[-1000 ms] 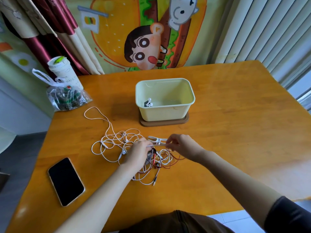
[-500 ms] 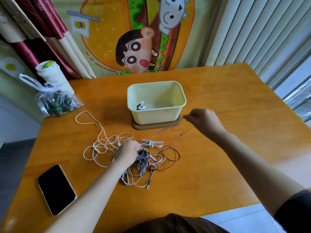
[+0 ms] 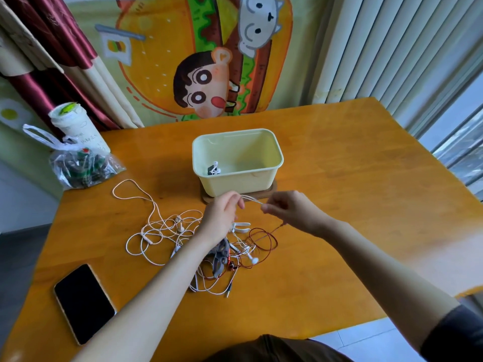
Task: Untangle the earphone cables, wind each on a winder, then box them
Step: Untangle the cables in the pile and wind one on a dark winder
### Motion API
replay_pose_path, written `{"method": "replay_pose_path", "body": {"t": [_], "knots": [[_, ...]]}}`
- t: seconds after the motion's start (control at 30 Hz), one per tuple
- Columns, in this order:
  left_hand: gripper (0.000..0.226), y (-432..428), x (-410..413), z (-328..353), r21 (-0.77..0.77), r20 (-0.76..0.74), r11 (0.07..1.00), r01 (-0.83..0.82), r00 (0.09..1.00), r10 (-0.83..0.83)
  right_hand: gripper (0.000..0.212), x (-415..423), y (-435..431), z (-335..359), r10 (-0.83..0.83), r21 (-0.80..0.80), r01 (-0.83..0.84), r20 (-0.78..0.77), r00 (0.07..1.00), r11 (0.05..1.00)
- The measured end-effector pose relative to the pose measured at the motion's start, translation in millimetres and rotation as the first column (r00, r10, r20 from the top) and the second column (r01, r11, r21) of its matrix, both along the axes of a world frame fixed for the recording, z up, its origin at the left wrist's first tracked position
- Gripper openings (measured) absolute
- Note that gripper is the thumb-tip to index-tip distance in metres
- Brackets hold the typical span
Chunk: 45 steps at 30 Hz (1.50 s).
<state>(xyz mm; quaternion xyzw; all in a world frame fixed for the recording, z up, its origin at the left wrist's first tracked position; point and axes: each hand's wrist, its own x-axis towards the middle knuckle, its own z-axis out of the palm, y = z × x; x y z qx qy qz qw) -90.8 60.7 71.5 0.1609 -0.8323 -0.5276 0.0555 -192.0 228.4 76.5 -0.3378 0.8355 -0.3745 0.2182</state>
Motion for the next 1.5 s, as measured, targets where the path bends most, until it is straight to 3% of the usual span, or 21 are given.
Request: {"method": "replay_pose_path", "body": {"t": [0.13, 0.23, 0.3, 0.4, 0.5, 0.6, 0.67, 0.77, 0.87, 0.93, 1.0, 1.1, 1.2, 1.33, 1.5], "knots": [[0.035, -5.5, -1.6, -8.5, -0.070, 0.052, 0.996, -0.055, 0.997, 0.059, 0.025, 0.0, 21.8, -27.7, -0.054, 0.032, 0.048, 0.207, 0.977, 0.998], [0.036, -9.5, -3.5, -11.0, -0.071, 0.040, 0.989, -0.128, 0.991, 0.131, 0.026, 7.2, 30.7, -37.7, -0.096, -0.017, 0.116, 0.455, 0.885, 0.993], [0.036, -12.1, -5.4, -11.0, -0.077, 0.036, 0.988, -0.136, 0.990, 0.139, 0.025, 7.2, 34.4, -38.2, -0.123, -0.001, 0.140, 0.473, 0.872, 0.990], [0.035, -14.4, -5.7, -11.1, -0.094, 0.041, 0.988, -0.125, 0.991, 0.129, 0.022, -14.2, 35.2, -22.0, -0.227, 0.092, 0.220, 0.077, 0.971, 0.971], [0.034, -13.1, -4.8, -12.5, -0.109, 0.066, 0.987, -0.119, 0.990, 0.127, 0.020, -36.8, 30.6, 19.9, -0.306, 0.104, 0.342, -0.262, 0.915, 0.934], [0.035, -11.6, -7.1, -12.0, -0.140, 0.076, 0.982, -0.127, 0.987, 0.139, 0.021, -43.8, 22.2, 62.4, -0.269, 0.030, 0.317, -0.461, 0.846, 0.948], [0.035, -13.2, -9.0, -11.6, -0.156, 0.064, 0.975, -0.161, 0.983, 0.172, 0.022, -42.6, 17.9, 72.7, -0.257, -0.028, 0.281, -0.501, 0.826, 0.959], [0.033, -23.6, -9.1, -13.8, -0.133, 0.069, 0.949, -0.286, 0.953, 0.296, 0.022, -38.9, 20.5, 52.8, -0.223, -0.034, 0.229, -0.398, 0.890, 0.973], [0.029, -45.0, -6.1, -19.9, -0.063, 0.125, 0.872, -0.485, 0.863, 0.489, 0.022, -37.2, 42.2, 6.3, -0.158, 0.199, 0.195, -0.188, 0.969, 0.960], [0.027, -57.4, -1.6, -24.6, -0.011, 0.180, 0.813, -0.582, 0.799, 0.574, 0.020, -35.9, 62.3, -20.7, -0.184, 0.286, 0.183, -0.027, 0.983, 0.940], [0.028, -58.7, 3.5, -26.6, 0.062, 0.241, 0.797, -0.601, 0.784, 0.572, 0.022, -33.7, 74.3, -33.0, -0.270, 0.237, 0.243, 0.087, 0.959, 0.941], [0.028, -40.9, 5.7, -19.7, 0.313, 0.268, 0.852, -0.419, 0.900, 0.344, 0.023, -27.7, 65.6, -24.0, -0.387, 0.026, 0.386, 0.085, 0.918, 0.922], [0.029, -8.5, -2.5, -3.1, 0.422, 0.177, 0.894, -0.149, 0.981, 0.080, 0.019, -14.8, 37.8, 0.8, -0.300, -0.039, 0.298, -0.099, 0.949, 0.954], [0.028, 29.7, -15.4, 11.3, 0.311, 0.086, 0.946, 0.088, 0.989, -0.121, 0.013, 6.7, 10.7, 18.1, -0.103, -0.014, 0.102, -0.189, 0.977, 0.995], [0.035, 26.2, -15.7, 3.4, 0.099, 0.144, 0.972, 0.211, 0.964, -0.224, 0.014, 6.1, 22.2, 18.1, -0.099, -0.020, 0.097, -0.115, 0.988, 0.995]]}}
